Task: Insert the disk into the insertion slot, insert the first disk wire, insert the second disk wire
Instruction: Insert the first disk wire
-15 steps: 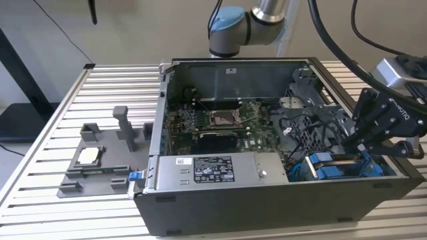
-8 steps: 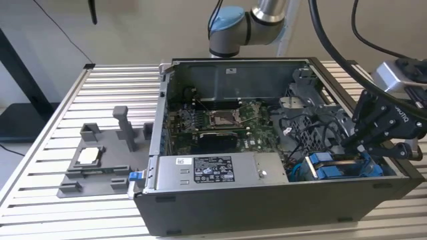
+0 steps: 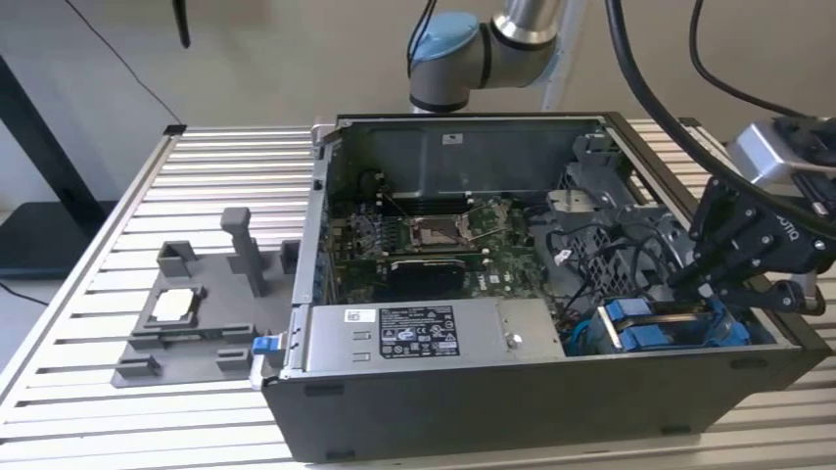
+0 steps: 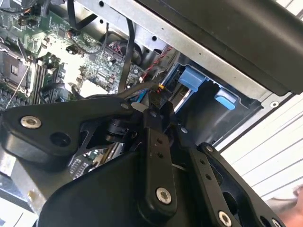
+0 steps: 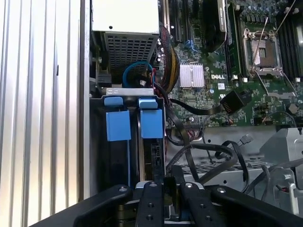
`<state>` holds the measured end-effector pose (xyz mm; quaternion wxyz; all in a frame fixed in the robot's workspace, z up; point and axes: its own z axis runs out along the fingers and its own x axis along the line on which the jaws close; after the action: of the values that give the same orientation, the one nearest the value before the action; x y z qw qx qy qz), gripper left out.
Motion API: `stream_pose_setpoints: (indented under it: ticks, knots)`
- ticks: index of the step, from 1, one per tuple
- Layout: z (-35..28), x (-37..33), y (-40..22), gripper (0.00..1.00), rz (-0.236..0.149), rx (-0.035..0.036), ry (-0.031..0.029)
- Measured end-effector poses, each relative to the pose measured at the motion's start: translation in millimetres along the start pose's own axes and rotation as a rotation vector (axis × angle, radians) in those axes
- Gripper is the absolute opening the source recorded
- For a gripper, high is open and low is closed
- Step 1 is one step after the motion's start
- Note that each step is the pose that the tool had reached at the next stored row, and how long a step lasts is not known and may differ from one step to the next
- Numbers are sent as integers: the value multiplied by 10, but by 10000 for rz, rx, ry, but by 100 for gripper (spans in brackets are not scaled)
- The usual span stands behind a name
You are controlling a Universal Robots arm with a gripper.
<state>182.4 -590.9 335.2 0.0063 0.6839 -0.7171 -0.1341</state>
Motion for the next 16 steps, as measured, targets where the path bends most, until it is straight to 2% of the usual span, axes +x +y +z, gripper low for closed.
stream_pose_setpoints:
  ticks: [11, 16]
  knots:
    - [20, 11, -13, 19, 5, -10, -2]
    - [17, 28, -14, 19, 24, -65, -2]
